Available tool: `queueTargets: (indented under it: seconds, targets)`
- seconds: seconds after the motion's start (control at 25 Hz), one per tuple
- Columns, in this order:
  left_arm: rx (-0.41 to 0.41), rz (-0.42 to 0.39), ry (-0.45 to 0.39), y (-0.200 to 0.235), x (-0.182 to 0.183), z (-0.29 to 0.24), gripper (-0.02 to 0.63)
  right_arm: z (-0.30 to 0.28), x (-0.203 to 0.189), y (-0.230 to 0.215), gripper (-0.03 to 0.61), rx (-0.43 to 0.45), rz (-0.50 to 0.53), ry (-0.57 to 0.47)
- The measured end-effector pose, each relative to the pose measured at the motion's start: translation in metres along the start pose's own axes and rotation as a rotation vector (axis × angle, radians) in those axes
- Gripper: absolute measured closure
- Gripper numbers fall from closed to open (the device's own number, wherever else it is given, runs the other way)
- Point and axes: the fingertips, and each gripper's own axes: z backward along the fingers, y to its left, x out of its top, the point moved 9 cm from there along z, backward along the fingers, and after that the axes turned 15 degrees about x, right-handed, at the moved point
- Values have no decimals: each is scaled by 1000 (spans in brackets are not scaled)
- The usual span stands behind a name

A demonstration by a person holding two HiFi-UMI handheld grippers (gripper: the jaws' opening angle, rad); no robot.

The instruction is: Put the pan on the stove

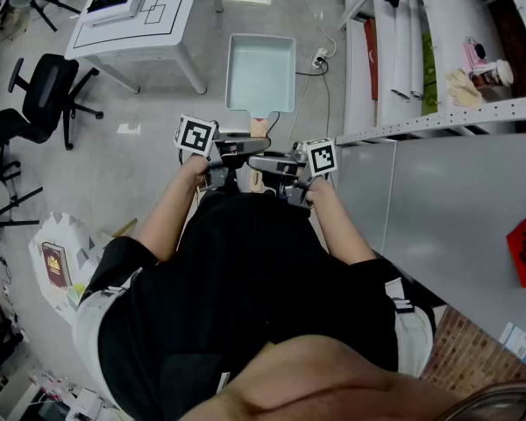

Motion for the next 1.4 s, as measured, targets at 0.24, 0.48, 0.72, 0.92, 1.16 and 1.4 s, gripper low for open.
queueTargets:
  seconds: [0.24,0.48,0.72,0.92,1.16,1.4]
  targets:
    - [-1,61,30,-24,-55,-45,439,44,-53,34,426,11,-65,-58]
    - [-7,-46,78,-38,-50,-57,437,52,-54,50,422,-50,14,-17]
    - [-45,-34,105,-53,-56,-69,434,58,-65,65,422,-20,25,-96]
    - [-46,161,124,-64,-72,-76,433,65,-68,72,420,-21,12,-103]
    - [-4,-68,78,-70,-63,-91,430,81,-68,84,419,-9,58,-62]
    - [-3,-102,70,-79,-72,-112,430,103,-76,90,419,6,62,-46]
